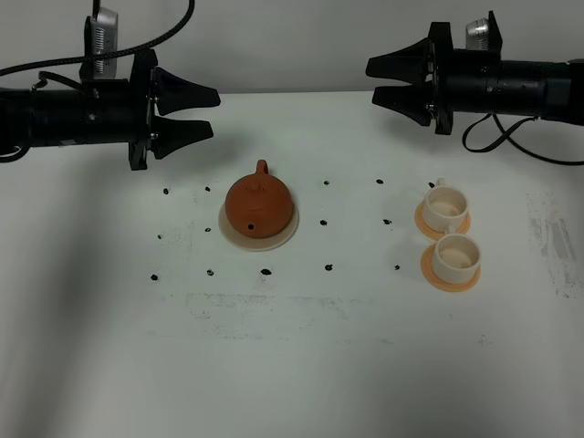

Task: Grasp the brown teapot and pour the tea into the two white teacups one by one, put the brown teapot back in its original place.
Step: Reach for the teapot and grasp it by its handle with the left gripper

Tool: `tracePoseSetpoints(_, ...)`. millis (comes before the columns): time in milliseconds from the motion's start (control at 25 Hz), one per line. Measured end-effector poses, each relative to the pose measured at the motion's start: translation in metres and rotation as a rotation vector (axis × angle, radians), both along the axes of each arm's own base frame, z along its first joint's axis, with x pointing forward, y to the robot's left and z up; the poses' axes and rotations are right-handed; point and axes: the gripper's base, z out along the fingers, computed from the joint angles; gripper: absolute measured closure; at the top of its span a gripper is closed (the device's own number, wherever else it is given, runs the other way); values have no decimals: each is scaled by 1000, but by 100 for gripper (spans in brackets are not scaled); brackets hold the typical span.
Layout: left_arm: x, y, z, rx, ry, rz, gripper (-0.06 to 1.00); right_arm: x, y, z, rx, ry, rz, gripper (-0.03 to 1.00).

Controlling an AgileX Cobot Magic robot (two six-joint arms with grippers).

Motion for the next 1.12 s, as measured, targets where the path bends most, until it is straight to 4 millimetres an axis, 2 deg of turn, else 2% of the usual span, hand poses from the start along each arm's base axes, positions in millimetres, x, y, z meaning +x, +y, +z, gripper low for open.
tracePoseSetpoints(120, -5, 2, 18, 100, -83, -25, 49, -4, -3, 18, -151, -87, 0, 50)
tracePoseSetpoints(440, -31, 9, 85, 486, -349, -109, 61, -31, -25, 85, -715, -279, -16, 50)
tracePoseSetpoints(560, -42, 10, 105, 589, -426, -134, 63, -43, -32, 114, -825, -334, -70, 50)
tracePoseSetpoints(720, -55, 14, 130, 669, -511, -102, 63, -71, -37, 148, -889, -430, -171, 50)
tracePoseSetpoints(920, -71, 22, 133, 779, -587, -28, 63, -116, -43, 175, -969, -564, -292, 50)
tracePoseSetpoints(1120, -83, 31, 128, 875, -614, 50, 63, -172, -45, 183, -1005, -621, -367, 50)
